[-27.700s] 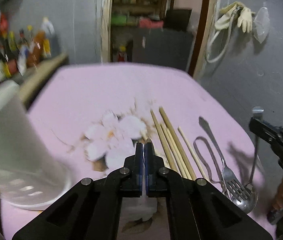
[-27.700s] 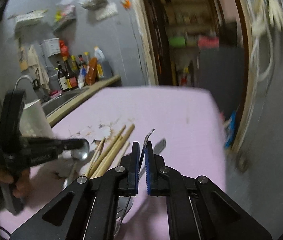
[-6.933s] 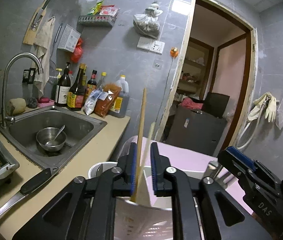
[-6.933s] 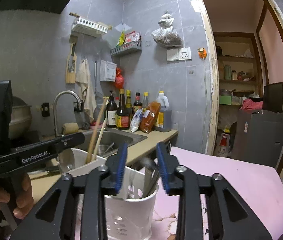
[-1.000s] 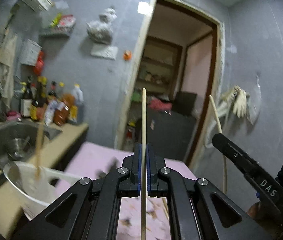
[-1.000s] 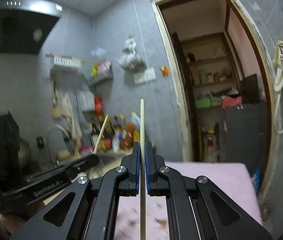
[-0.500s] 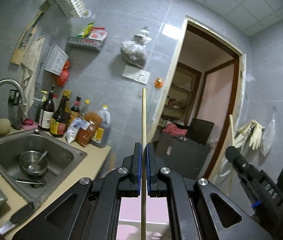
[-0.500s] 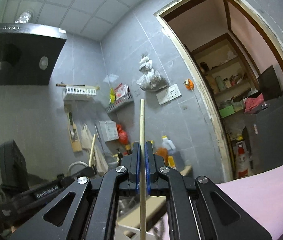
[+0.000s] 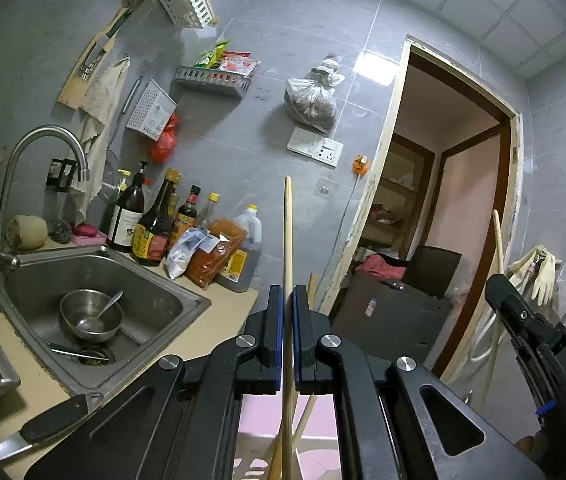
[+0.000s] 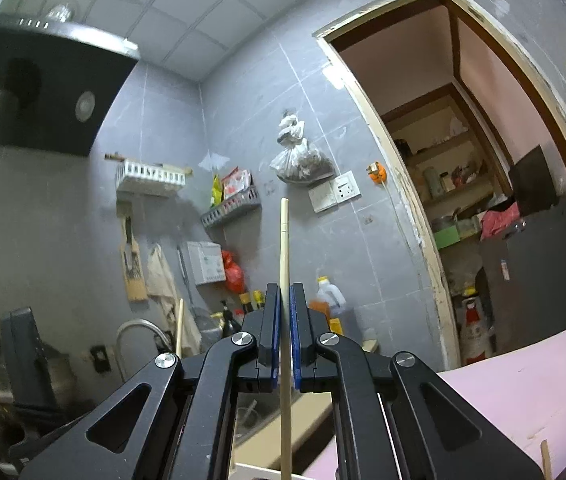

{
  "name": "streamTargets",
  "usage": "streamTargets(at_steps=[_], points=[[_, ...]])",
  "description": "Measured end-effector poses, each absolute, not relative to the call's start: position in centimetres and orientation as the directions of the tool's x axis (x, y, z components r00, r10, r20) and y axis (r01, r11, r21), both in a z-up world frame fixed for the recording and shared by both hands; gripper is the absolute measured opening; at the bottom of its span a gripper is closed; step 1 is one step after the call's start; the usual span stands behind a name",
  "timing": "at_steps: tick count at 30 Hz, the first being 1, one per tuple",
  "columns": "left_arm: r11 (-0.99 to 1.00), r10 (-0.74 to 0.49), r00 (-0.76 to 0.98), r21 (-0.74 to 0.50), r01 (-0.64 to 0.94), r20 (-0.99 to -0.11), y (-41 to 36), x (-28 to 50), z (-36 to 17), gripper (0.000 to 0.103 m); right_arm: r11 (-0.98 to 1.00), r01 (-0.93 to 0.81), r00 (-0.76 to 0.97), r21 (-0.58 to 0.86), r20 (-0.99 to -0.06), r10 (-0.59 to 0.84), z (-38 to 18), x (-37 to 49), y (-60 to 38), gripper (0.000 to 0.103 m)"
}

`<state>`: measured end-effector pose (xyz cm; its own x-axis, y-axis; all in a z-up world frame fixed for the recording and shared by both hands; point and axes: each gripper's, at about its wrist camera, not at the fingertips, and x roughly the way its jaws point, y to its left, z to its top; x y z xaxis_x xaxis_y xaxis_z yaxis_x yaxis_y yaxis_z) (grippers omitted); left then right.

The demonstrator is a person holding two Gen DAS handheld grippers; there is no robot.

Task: Organize utensils
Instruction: 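Lower both chopsticks into the holder and open both tools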

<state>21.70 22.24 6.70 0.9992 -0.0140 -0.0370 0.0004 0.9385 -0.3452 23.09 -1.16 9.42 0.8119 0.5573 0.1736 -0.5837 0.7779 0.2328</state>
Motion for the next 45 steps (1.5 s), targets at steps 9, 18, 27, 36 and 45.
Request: streamTargets(at_steps=[9, 18, 27, 36, 45], points=[[0.946, -0.004, 0.999, -0.323, -0.012, -0.049, 20.7, 20.6, 4.6, 0.002, 0.808, -0.563, 0.826, 0.175, 0.107, 0.553, 7.5, 23.1, 0.5, 0.003], [0.970, -0.012, 0.992, -0.243, -0.019, -0.123, 19.2, 19.8, 4.2, 0.002, 0.792, -0.590, 0.801, 0.158, -0.007, 0.598, 6.6, 22.7, 0.1, 0.003], [0.978, -0.033, 0.974, -0.207, -0.015, -0.226, 18.5, 19.6, 3.3, 0.003, 0.778, -0.609, 0.776, 0.156, -0.084, 0.625, 6.2, 22.2, -0.2, 0.005], [0.972, -0.088, 0.964, -0.233, 0.028, -0.252, 18.0, 18.4, 3.5, 0.005, 0.766, -0.629, 0.763, 0.134, -0.085, 0.641, 7.3, 21.0, -1.6, 0.022], [0.965, -0.130, 0.970, -0.250, 0.077, -0.204, 15.7, 16.6, 5.8, 0.031, 0.785, -0.611, 0.784, 0.102, -0.060, 0.618, 8.9, 19.7, -5.7, 0.045]])
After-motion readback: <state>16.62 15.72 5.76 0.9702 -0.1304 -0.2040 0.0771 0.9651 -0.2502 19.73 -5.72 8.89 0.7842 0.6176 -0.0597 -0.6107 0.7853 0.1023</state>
